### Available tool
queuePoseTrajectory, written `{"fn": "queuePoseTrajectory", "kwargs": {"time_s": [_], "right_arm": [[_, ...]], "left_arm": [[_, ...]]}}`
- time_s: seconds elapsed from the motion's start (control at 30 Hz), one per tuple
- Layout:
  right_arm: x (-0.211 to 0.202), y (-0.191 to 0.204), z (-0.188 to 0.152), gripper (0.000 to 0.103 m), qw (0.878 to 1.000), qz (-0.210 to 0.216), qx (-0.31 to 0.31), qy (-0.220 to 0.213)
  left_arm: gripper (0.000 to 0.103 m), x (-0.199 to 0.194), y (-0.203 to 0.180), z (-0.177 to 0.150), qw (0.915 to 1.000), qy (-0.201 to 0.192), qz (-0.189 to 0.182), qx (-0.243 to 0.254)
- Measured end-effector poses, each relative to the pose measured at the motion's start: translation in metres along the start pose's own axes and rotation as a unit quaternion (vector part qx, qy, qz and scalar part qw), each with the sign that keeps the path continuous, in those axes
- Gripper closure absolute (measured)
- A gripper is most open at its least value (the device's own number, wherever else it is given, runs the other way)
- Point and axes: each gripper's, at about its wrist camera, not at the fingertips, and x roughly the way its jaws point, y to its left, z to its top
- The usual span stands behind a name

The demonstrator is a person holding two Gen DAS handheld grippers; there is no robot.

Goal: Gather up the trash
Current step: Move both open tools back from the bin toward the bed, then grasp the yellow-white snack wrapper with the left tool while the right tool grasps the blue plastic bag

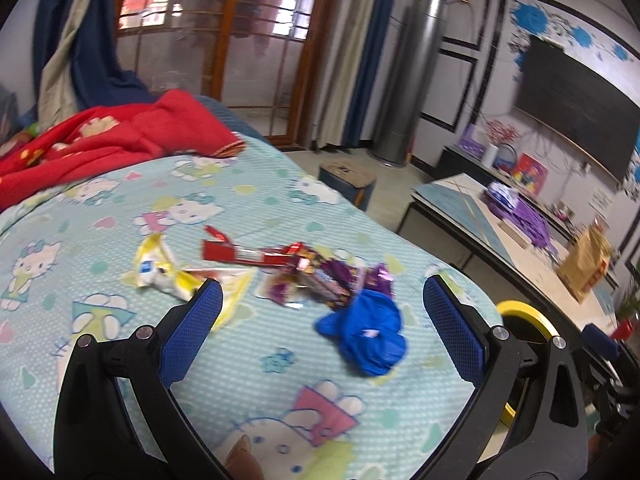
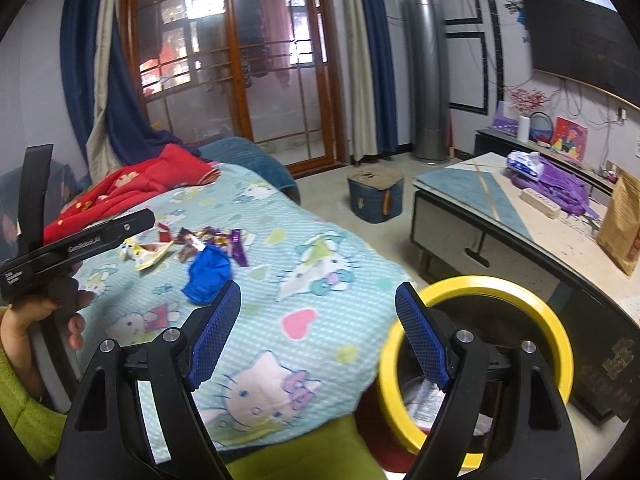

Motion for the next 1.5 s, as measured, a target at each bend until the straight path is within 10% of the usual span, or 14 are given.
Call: {"fn": "queuePoseTrajectory", "kwargs": {"time_s": [1.0, 1.5], "right_arm": [[0.138, 0.089, 0.002, 0.027, 0.988, 0.088, -0.02, 0.128], [0.145, 0.081, -0.014, 0.078, 0.985, 0.102, 0.002, 0.142]], "left_arm": [[0.011, 0.041, 0.117, -0.017, 0.9828, 0.051, 0.031, -0.175], [0.055, 0.063, 0.107, -0.023, 0.9752, 0.077, 0.016, -0.207]]}}
